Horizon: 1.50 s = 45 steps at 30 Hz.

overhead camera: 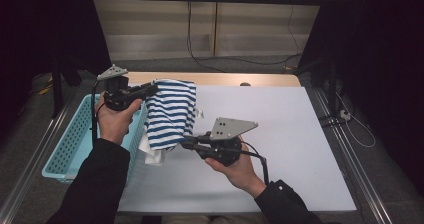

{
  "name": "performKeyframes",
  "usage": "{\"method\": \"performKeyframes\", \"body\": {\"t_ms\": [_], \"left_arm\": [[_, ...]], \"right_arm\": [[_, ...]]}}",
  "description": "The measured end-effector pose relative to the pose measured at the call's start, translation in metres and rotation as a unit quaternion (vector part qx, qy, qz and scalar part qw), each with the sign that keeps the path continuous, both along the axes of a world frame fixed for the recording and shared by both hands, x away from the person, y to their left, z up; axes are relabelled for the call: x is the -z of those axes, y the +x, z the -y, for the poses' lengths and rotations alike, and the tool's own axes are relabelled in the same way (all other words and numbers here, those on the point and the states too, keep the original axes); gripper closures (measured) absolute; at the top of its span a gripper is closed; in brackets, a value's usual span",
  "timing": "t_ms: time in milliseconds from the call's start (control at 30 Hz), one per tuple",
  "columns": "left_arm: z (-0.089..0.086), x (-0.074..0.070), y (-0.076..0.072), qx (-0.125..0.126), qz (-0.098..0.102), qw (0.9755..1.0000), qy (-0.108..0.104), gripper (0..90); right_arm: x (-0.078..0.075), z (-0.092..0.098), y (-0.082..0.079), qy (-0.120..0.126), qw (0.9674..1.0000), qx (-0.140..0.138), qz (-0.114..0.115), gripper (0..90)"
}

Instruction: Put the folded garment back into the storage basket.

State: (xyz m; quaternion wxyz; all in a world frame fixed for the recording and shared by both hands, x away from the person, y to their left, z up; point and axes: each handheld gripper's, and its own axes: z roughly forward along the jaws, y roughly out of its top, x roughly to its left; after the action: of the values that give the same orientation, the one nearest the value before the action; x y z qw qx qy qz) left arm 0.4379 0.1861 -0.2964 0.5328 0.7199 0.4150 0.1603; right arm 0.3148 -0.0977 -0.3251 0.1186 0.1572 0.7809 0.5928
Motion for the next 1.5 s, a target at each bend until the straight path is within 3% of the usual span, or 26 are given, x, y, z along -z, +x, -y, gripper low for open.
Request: {"method": "performKeyframes", "body": {"t_ms": [100,367,1100,1133,1167,1200,1500], "left_arm": [[-0.002,0.002,-0.001,0.0,-0.009,0.9999,-0.008,80.5],[-0.011,0.0,0.0,-0.015,0.0,0.9999,0.006,80.6],[-0.048,-0.007,-0.002,-0.043,0.008,0.999,-0.003,80.6],[-0.05,-0.008,-0.004,-0.044,0.001,0.999,-0.005,80.6],[-0.052,-0.007,-0.003,-0.046,0.009,0.9989,-0.002,80.6],[-0.053,-0.007,-0.003,-0.046,0.002,0.9989,-0.005,80.6],[-0.066,-0.004,-0.001,-0.059,0.007,0.9982,-0.003,80.6]], "right_arm": [[0.0,-0.002,0.0,0.001,1.0,-0.002,0.0,86.5],[0.001,-0.013,0.005,0.002,1.0,-0.009,-0.001,86.5],[-0.002,-0.058,0.014,-0.003,0.9994,-0.035,-0.005,86.5],[-0.002,-0.059,0.014,-0.003,0.9993,-0.036,-0.007,86.5],[-0.001,-0.061,0.015,-0.003,0.9993,-0.037,-0.007,86.5],[-0.001,-0.063,0.015,-0.003,0.9992,-0.038,-0.008,86.5],[0.0,-0.079,0.02,0.0,0.9989,-0.046,-0.012,86.5]]}}
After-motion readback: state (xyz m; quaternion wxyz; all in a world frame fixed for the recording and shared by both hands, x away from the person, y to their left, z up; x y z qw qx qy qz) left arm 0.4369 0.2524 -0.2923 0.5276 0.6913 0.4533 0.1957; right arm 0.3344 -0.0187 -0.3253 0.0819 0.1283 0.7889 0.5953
